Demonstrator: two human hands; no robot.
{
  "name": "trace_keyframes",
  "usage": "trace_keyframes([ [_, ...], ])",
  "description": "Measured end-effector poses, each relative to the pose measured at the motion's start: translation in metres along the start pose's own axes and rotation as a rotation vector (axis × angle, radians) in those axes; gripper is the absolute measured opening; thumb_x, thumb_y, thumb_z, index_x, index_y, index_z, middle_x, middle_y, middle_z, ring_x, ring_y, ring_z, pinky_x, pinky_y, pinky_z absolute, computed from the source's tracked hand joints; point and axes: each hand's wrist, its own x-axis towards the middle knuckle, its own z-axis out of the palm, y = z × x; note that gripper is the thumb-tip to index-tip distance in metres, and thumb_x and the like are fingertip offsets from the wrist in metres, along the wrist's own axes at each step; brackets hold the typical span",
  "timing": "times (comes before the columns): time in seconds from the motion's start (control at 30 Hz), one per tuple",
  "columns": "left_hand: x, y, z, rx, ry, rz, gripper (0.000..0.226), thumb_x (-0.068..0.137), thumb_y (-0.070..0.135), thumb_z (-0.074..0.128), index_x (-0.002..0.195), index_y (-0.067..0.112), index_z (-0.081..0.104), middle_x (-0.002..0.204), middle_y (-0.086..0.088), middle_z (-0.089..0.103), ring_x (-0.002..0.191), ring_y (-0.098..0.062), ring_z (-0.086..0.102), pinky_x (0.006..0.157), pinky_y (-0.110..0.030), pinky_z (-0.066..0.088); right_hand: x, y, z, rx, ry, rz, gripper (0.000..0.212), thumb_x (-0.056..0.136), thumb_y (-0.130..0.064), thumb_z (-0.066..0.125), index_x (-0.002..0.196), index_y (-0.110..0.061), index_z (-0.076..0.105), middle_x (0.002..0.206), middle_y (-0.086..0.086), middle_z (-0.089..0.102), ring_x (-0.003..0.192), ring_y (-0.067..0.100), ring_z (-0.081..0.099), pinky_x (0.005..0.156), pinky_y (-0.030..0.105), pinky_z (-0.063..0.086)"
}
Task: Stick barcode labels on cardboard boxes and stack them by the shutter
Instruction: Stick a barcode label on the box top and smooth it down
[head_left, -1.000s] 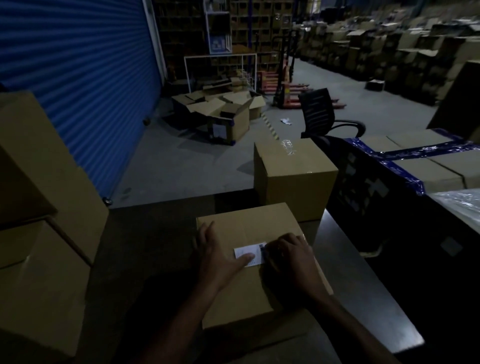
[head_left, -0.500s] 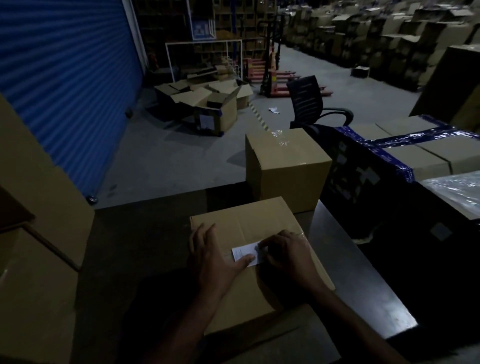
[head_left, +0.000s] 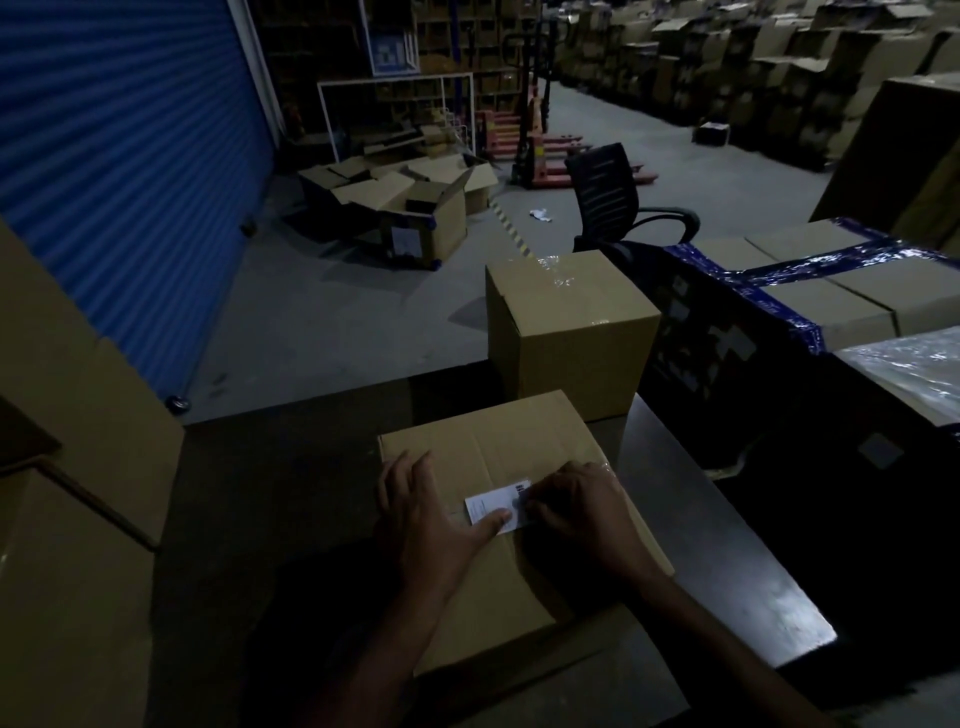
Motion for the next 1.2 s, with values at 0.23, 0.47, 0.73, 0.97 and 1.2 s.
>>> trace_keyframes([
  [0.23,-0.001,0.004,-0.004,-0.003,-0.042,-0.020,0.105,0.066,0.063,0.080,0.149,0.022,0.032,0.159,-0.002,0.019,0.146,-0.020,0.011,0.114,-0.043,0.027,-0.008,-0.004,0.008,-0.040,0.078,0.036,0.013,0.086,-0.035,0.067,0.098,-0.033,0.072,0.096,-0.013,0.068,0.081,-0.009,0.045,0.089,0.030,0.045],
  [0.47,-0.001,0.002,-0.001,-0.021,-0.033,-0.017,0.104,0.064,0.062,0.082,0.147,0.021,0.035,0.157,-0.001,0.019,0.146,-0.021,0.013,0.113,-0.046,0.030,-0.010,-0.004,0.010,-0.043,0.090,0.058,0.016,0.087,-0.034,0.062,0.098,-0.030,0.073,0.099,-0.011,0.071,0.086,-0.004,0.049,0.093,0.032,0.045],
  [0.73,0.000,0.000,0.001,-0.016,-0.015,-0.003,0.103,0.063,0.063,0.082,0.146,0.020,0.038,0.156,-0.002,0.023,0.145,-0.021,0.015,0.114,-0.046,0.029,-0.017,-0.004,0.011,0.005,0.101,0.102,0.014,0.087,-0.031,0.064,0.098,-0.034,0.072,0.102,-0.018,0.070,0.087,-0.017,0.051,0.097,0.028,0.047],
  [0.97,-0.002,0.002,-0.001,-0.030,-0.030,-0.014,0.103,0.065,0.061,0.082,0.148,0.020,0.037,0.159,-0.002,0.020,0.147,-0.021,0.012,0.115,-0.049,0.028,-0.024,-0.008,0.006,0.025,0.133,0.106,0.011,0.087,-0.026,0.067,0.095,-0.030,0.074,0.099,-0.015,0.070,0.082,-0.016,0.046,0.099,0.036,0.046],
  [1.2,-0.001,-0.003,0.002,-0.033,-0.037,-0.019,0.106,0.062,0.065,0.082,0.147,0.023,0.035,0.158,-0.002,0.019,0.146,-0.021,0.013,0.114,-0.051,0.031,-0.029,-0.009,0.007,0.032,0.101,0.149,0.011,0.089,-0.029,0.061,0.093,-0.033,0.070,0.097,-0.022,0.064,0.087,-0.014,0.047,0.103,0.041,0.043],
])
